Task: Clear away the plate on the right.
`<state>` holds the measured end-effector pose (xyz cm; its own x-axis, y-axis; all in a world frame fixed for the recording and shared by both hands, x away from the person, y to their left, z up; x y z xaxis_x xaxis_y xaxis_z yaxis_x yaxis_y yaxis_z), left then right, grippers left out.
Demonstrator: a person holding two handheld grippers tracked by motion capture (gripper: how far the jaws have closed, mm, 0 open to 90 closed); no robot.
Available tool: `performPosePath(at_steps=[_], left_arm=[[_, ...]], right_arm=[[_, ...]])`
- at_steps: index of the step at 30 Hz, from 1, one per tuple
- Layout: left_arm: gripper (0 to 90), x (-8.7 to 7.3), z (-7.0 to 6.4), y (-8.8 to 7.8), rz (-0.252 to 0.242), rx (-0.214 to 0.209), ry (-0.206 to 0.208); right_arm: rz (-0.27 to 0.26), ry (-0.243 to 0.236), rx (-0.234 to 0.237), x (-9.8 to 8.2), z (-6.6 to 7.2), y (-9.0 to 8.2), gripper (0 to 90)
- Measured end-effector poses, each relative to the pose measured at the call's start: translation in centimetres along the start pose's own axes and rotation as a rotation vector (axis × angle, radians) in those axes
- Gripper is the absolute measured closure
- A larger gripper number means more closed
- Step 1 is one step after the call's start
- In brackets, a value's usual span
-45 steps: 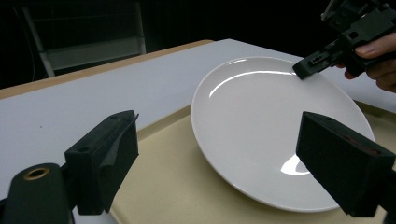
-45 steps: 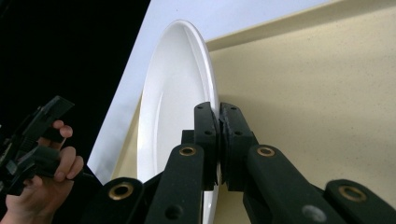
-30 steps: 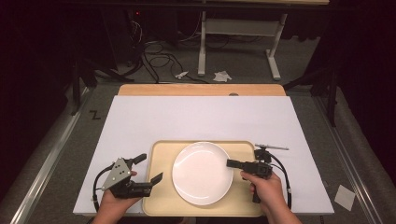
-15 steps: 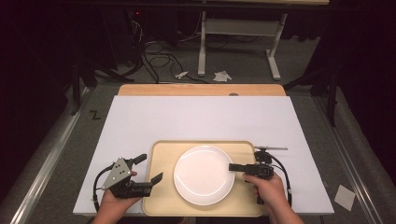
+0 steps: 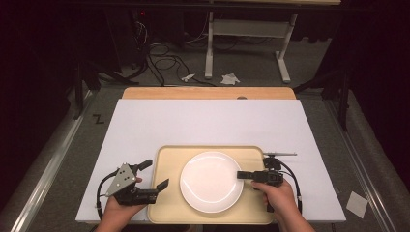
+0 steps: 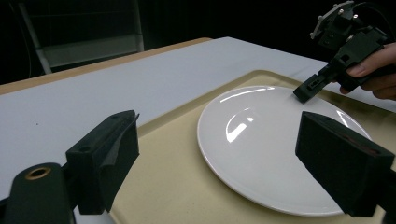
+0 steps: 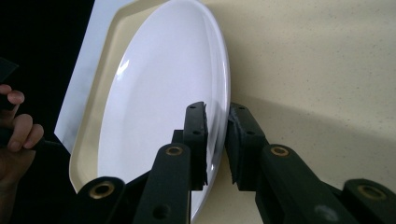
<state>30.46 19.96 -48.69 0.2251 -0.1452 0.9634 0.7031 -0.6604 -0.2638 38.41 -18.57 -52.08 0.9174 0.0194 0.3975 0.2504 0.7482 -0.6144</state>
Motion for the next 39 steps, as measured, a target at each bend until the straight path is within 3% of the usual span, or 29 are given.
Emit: performPosePath(at_steps=[5, 18, 22, 30, 34, 37, 38, 39], left_arm=[[14.0, 0.0, 0.0, 0.0, 0.001, -0.002, 0.000], [14.0, 0.0, -0.1, 0.0, 0.001, -0.005, 0.003], [14.0, 0.0, -0.1, 0.0, 0.003, -0.006, 0.004], [14.0, 0.0, 0.0, 0.1, 0.012, 0.001, 0.000], [14.0, -0.1, 0.1, 0.2, 0.021, 0.017, -0.010], [14.0, -0.1, 0.3, 0.1, 0.023, 0.034, -0.021], [14.0, -0.1, 0.5, 0.1, 0.029, 0.051, -0.033], [13.9, -0.1, 0.5, 0.1, 0.029, 0.051, -0.033]], right_arm=[[0.014, -0.009, -0.008, 0.0, -0.1, 0.0, 79.4], [0.048, -0.055, -0.017, -0.1, 0.0, 0.1, 66.6], [0.064, -0.080, -0.050, -0.2, 0.1, 0.0, 64.5], [-0.007, -0.100, -0.032, 0.3, 0.2, -1.4, 63.5], [-0.043, -0.133, -0.039, 0.5, 0.5, -1.8, 62.1], [-0.074, -0.177, -0.049, 0.7, 0.9, -2.4, 57.5], [-0.113, -0.217, -0.054, 0.9, 1.3, -3.0, 57.5], [-0.113, -0.217, -0.054, 0.9, 1.3, -3.0, 57.5]])
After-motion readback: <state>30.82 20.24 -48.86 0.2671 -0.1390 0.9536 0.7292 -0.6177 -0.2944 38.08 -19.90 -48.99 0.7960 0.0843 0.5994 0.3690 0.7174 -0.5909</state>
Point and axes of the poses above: each handheld gripper's, and its own axes: y roughly forward along the jaws, x roughly out of its top, z roughly to its left, the point moved 3 cm from there along y, roughly forward along the jaws, and after that the axes turned 2 degrees about x, right-handed, at the moved point
